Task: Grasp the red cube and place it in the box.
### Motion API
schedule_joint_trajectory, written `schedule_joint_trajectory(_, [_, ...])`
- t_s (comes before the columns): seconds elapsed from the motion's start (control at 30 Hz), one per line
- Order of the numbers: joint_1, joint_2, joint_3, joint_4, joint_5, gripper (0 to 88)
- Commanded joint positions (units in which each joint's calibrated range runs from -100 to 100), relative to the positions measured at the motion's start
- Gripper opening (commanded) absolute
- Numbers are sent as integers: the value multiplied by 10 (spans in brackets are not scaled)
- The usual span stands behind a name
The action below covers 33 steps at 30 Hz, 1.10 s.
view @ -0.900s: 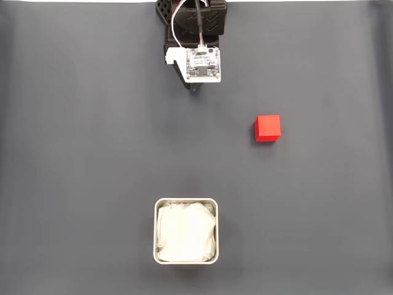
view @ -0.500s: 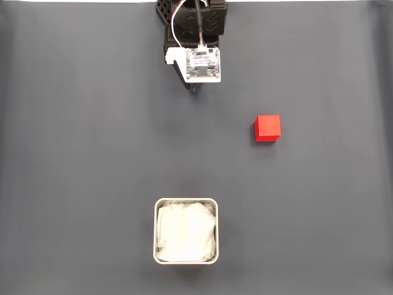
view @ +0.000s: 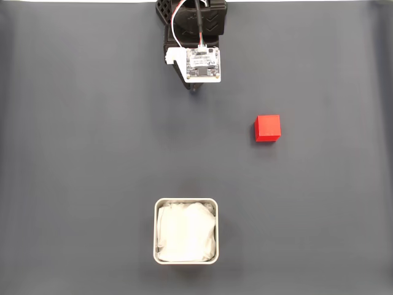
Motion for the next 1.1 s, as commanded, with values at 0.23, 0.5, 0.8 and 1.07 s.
schedule_joint_trajectory(0.23, [1, 77, -147, -171, -4, 0])
schedule_joint_trajectory(0.5, [-2, 231, -454, -184, -3, 0])
schedule_joint_trajectory(0.8, [0, 370, -665, -90, 11, 0])
schedule_joint_trajectory(1.07, [4, 425, -721, -38, 13, 0])
